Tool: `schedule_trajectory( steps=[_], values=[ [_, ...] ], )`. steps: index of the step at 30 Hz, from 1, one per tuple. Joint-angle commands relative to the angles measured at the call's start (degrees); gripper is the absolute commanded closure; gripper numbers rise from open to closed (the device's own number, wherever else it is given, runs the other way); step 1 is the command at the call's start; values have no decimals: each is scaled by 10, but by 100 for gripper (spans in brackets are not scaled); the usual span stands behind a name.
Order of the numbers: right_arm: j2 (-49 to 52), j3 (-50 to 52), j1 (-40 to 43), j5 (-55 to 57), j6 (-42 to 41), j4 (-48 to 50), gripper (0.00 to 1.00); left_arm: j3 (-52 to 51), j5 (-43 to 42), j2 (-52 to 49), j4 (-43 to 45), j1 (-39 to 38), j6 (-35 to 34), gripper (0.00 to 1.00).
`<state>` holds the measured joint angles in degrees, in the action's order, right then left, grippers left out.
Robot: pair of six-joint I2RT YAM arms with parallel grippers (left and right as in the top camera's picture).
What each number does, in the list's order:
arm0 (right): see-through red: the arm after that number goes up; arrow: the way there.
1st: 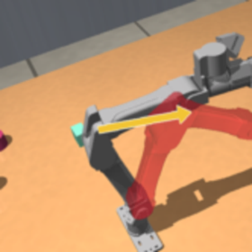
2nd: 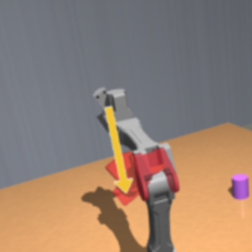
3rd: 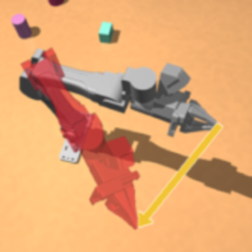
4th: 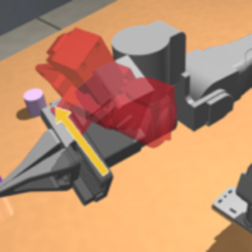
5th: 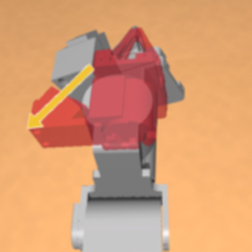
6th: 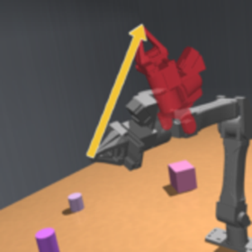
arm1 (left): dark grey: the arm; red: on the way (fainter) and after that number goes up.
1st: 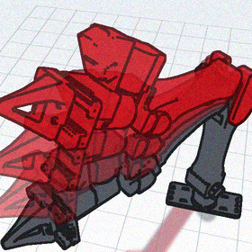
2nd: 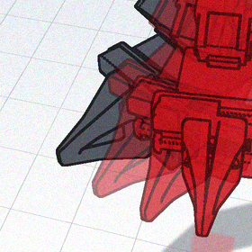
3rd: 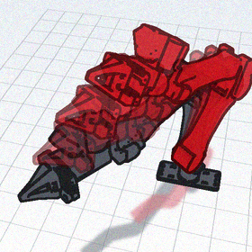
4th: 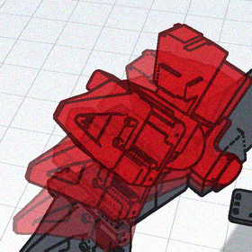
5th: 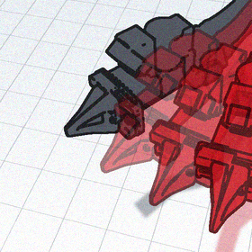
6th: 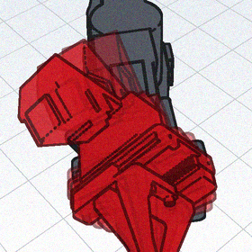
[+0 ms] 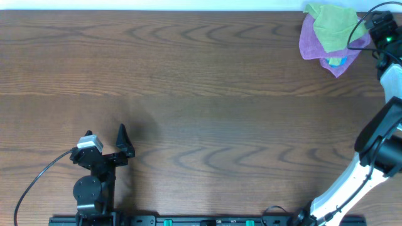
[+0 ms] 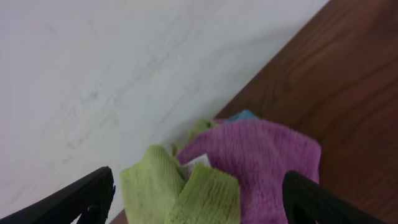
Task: Fold the cloth
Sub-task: 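Reach the right gripper to the cloth pile and pinch the green towel, then lift the green towel with the right gripper and drag it to table center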
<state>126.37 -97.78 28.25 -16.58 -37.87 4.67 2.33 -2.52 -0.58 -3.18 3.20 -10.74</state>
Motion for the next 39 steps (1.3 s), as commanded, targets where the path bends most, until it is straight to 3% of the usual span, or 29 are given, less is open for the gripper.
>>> schedule_trajectory(
  steps=[1,6,11,12,15,17,27,34,39],
  values=[
    [7,-16,-6,-13,-12,-7,13,-21,8,4,-11,-2,-2,4],
    [27,-16,-7,-26,-13,-2,14,-21,8,4,-11,-2,-2,5],
    [51,-16,-10,-34,-24,8,22,-21,8,4,-11,-2,-2,5],
    [56,-16,-11,-34,-24,9,28,-21,8,4,-11,-2,-2,5],
    [59,-16,-13,-40,-24,21,86,-21,8,4,-11,-2,-2,5],
    [58,-17,-14,-61,-33,41,99,-21,8,4,-11,-2,-2,4],
    [56,-109,-15,-180,-22,0,99,-21,8,4,-11,-2,-2,5],
    [54,-203,-36,-276,31,-133,99,-21,8,4,-11,-2,-2,5],
    [51,-279,-96,-319,98,-247,99,-21,8,4,-11,-2,-2,4]
  ],
)
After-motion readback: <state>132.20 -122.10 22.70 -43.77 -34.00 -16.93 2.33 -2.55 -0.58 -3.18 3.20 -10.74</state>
